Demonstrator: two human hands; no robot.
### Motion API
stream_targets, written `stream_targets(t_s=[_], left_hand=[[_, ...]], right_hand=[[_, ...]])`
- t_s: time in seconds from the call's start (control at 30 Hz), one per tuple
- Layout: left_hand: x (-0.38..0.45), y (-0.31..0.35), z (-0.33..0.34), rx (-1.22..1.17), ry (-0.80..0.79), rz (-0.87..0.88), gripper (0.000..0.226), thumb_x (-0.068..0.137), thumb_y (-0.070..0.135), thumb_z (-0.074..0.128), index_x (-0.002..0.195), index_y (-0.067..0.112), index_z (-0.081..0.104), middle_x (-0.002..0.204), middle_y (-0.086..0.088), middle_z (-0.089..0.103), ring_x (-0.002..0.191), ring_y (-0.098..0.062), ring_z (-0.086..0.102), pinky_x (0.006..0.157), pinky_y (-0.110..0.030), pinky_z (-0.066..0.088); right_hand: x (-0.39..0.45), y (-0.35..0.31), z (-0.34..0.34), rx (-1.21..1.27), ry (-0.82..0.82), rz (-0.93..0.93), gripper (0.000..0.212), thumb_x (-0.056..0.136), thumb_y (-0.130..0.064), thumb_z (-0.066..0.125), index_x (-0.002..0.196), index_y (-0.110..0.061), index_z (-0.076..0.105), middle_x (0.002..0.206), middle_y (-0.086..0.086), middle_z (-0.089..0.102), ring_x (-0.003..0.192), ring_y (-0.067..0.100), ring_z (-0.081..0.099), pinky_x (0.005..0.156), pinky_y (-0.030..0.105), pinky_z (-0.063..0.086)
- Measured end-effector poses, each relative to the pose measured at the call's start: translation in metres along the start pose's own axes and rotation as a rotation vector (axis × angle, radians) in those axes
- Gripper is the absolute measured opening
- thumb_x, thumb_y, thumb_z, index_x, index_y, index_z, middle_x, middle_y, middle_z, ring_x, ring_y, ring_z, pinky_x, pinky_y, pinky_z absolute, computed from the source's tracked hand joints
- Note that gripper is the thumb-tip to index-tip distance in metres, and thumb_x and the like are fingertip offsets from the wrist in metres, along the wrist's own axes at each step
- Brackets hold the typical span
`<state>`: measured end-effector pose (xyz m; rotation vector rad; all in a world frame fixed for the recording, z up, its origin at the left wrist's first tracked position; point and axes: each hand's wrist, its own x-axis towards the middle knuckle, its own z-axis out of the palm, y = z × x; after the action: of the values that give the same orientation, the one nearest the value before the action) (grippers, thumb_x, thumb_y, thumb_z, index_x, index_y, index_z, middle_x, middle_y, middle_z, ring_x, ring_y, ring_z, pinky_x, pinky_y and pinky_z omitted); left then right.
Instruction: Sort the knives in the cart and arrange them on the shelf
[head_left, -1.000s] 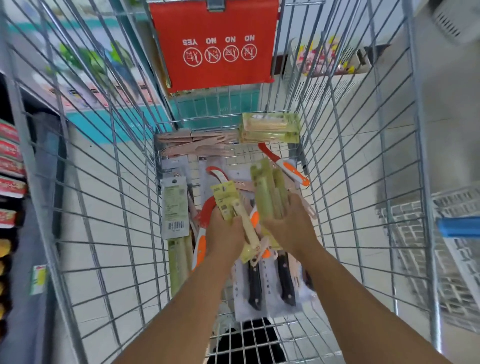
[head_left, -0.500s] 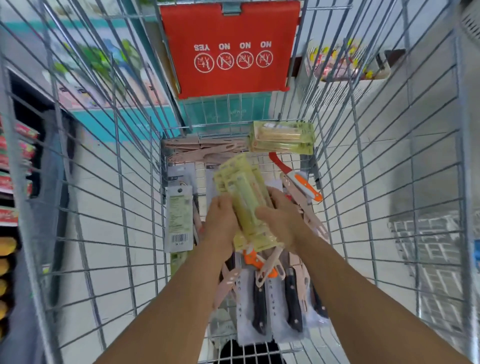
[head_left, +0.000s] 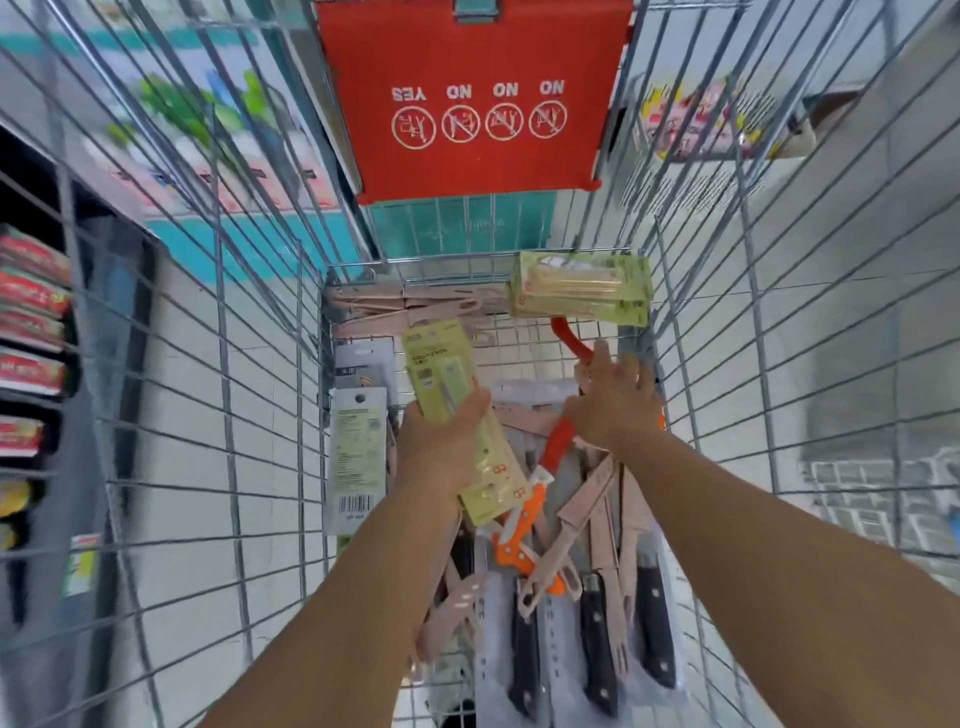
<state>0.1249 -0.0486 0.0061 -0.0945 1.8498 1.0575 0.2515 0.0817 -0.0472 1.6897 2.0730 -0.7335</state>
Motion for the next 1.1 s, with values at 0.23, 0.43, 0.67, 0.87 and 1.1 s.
stream_targets(t_s=[0.23, 0.43, 0.67, 0.87, 1.1], left_hand=[[-0.002, 0.006, 0.016, -0.035, -0.069, 0.026, 0.038, 0.079, 0.041, 0.071, 0.112, 0.023, 0.064, 0.103, -0.001, 0.069, 0.091, -0.022, 0.068, 0.084, -0.046, 0.056], [-0.004, 0.020, 0.045, -0.093, -0.119, -0.007, 0.046, 0.087, 0.038, 0.066, 0.124, 0.015, 0.054, 0.111, -0.003, 0.065, 0.085, -0.015, 0.064, 0.046, -0.019, 0.052], [0.017, 0.014, 0.083, -0.217, -0.127, -0.227, 0.109, 0.038, 0.070, 0.081, 0.126, 0.012, 0.051, 0.119, -0.009, 0.063, 0.096, -0.034, 0.066, 0.076, -0.054, 0.056], [0.023, 0.028, 0.098, -0.374, -0.070, -0.254, 0.052, 0.078, 0.046, 0.073, 0.112, 0.008, 0.062, 0.094, -0.006, 0.068, 0.077, -0.021, 0.067, 0.068, -0.038, 0.058], [0.028, 0.042, 0.129, -0.250, -0.084, -0.276, 0.057, 0.087, 0.056, 0.057, 0.115, 0.007, 0.056, 0.105, -0.010, 0.066, 0.094, -0.029, 0.064, 0.087, -0.044, 0.054]], right_hand=[[-0.020, 0.016, 0.012, -0.061, -0.038, -0.198, 0.074, 0.085, -0.013, 0.056, 0.147, -0.032, 0.020, 0.154, -0.003, 0.022, 0.142, 0.025, 0.018, 0.105, 0.054, 0.034], [-0.042, 0.032, 0.026, 0.015, -0.054, -0.252, 0.055, 0.086, -0.023, 0.057, 0.138, -0.029, 0.039, 0.144, -0.004, 0.041, 0.134, 0.024, 0.036, 0.102, 0.047, 0.040], [-0.056, 0.030, 0.028, 0.357, 0.081, -0.123, 0.009, 0.086, -0.015, 0.054, 0.090, -0.014, 0.062, 0.089, 0.004, 0.064, 0.086, 0.026, 0.063, 0.071, 0.034, 0.050], [-0.056, 0.005, -0.005, 1.089, 0.334, 0.276, 0.032, 0.096, -0.029, 0.035, 0.113, -0.019, 0.060, 0.102, 0.002, 0.064, 0.095, 0.023, 0.059, 0.080, 0.032, 0.046], [-0.019, -0.009, -0.021, 1.181, 0.293, 0.242, 0.056, 0.071, -0.042, 0.060, 0.122, -0.023, 0.050, 0.110, 0.000, 0.062, 0.100, 0.024, 0.062, 0.085, 0.045, 0.053]])
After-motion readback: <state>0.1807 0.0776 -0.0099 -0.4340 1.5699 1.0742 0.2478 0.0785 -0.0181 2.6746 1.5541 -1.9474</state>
